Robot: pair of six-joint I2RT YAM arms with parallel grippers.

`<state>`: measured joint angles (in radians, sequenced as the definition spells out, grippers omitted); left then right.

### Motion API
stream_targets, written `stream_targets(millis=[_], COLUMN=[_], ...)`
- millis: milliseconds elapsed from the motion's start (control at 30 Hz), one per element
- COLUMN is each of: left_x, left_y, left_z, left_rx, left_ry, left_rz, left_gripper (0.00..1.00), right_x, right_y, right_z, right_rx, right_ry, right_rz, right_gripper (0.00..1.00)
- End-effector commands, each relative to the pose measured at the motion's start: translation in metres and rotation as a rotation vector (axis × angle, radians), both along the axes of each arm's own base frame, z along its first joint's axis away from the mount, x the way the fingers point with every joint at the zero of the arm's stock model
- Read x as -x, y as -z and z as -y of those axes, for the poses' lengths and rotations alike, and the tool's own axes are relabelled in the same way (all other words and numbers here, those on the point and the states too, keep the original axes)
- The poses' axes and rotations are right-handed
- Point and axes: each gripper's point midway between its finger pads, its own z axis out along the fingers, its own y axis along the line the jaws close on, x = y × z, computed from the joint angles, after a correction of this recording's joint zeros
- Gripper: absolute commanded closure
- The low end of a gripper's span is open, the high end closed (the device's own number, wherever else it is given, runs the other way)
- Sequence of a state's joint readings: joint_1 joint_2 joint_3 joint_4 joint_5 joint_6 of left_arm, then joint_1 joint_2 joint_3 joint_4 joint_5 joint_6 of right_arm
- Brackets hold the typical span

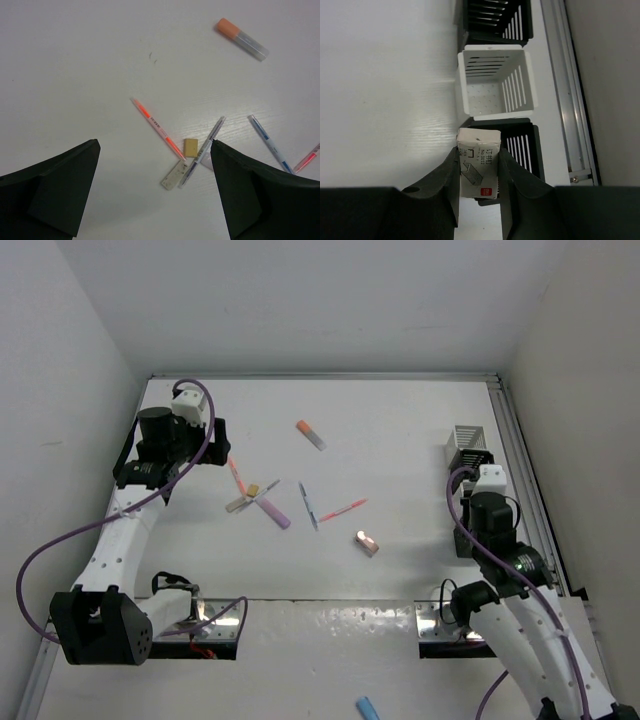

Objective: Sort the stationery into containers
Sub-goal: Place the stationery in the storage box, then pick up the stapler from the center of the board.

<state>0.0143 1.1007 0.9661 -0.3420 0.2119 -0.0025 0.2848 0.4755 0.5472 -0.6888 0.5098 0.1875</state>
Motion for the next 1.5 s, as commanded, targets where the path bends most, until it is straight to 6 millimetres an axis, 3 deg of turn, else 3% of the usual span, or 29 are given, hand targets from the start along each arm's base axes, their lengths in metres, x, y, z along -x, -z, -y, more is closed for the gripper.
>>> stream_targets(millis=[0, 200, 233, 267, 367, 433, 533, 567, 633, 667, 833, 900, 967, 1067, 1200, 1367, 1467], left_x=[-0.009, -0.01, -0.01, -0.01, -0.011, -0.011, -0.011, -0.011, -0.011, -0.011, -0.009, -0.009, -0.008, -0.007, -0.003, 0.006, 0.008], left_y=[-0.026, -0.026, -0.026, -0.025, -0.025, -0.025, -0.024, -0.025, -0.024, -0.025, -0.025, -0.026, -0.026, -0.029, -0.028, -0.024, -0.021], left_z=[0.003, 0.004, 0.004, 0.003, 0.002, 0.002, 0.002, 0.002, 0.004, 0.005, 0.006, 0.006, 0.006, 0.005, 0.001, -0.003, -0.005], left_rx=[0.015, 0.017, 0.015, 0.014, 0.008, 0.007, 0.004, 0.004, 0.007, 0.009, 0.017, 0.015, 0.015, 0.014, -0.018, -0.037, -0.044], left_ry=[0.01, 0.012, 0.011, 0.008, 0.006, 0.007, 0.008, 0.008, 0.016, 0.02, 0.029, 0.028, 0.03, 0.026, 0.024, 0.009, 0.004], left_rz=[0.077, 0.072, 0.074, 0.073, 0.072, 0.072, 0.07, 0.073, 0.07, 0.071, 0.06, 0.061, 0.056, 0.053, 0.047, 0.03, 0.023], left_gripper=[0.01, 0.01, 0.01, 0.01, 0.01, 0.01, 0.0, 0.01, 0.01, 0.0, 0.0, 0.01, 0.01, 0.01, 0.01, 0.01, 0.01], right_x=[-0.005, -0.005, -0.005, -0.005, -0.006, -0.01, -0.021, -0.025, -0.023, -0.017, -0.002, 0.002, 0.012, 0.003, -0.007, -0.028, -0.03], right_y=[-0.009, 0.003, 0.007, 0.008, 0.008, 0.001, -0.007, -0.001, 0.003, 0.015, 0.026, 0.043, 0.059, 0.066, 0.087, 0.093, 0.099], right_z=[0.024, 0.034, 0.037, 0.036, 0.034, 0.031, 0.008, -0.012, -0.04, -0.06, -0.131, -0.141, -0.163, -0.183, -0.21, -0.231, -0.241], right_rx=[0.062, 0.025, 0.014, 0.004, -0.058, -0.092, -0.164, -0.2, -0.241, -0.283, -0.314, -0.266, -0.186, -0.146, -0.121, -0.151, -0.157], right_ry=[0.137, 0.209, 0.224, 0.226, 0.228, 0.216, 0.092, -0.032, -0.187, -0.294, -0.66, -0.71, -0.807, -0.848, -0.844, -0.824, -0.834], right_rz=[0.062, 0.012, -0.007, -0.014, -0.037, -0.028, -0.052, -0.108, -0.201, -0.301, -0.442, -0.499, -0.56, -0.555, -0.599, -0.604, -0.623], right_gripper=[1.0, 0.96, 0.91, 0.78, 0.54, 0.46, 0.4, 0.4, 0.44, 0.45, 0.41, 0.37, 0.27, 0.16, 0.16, 0.19, 0.25])
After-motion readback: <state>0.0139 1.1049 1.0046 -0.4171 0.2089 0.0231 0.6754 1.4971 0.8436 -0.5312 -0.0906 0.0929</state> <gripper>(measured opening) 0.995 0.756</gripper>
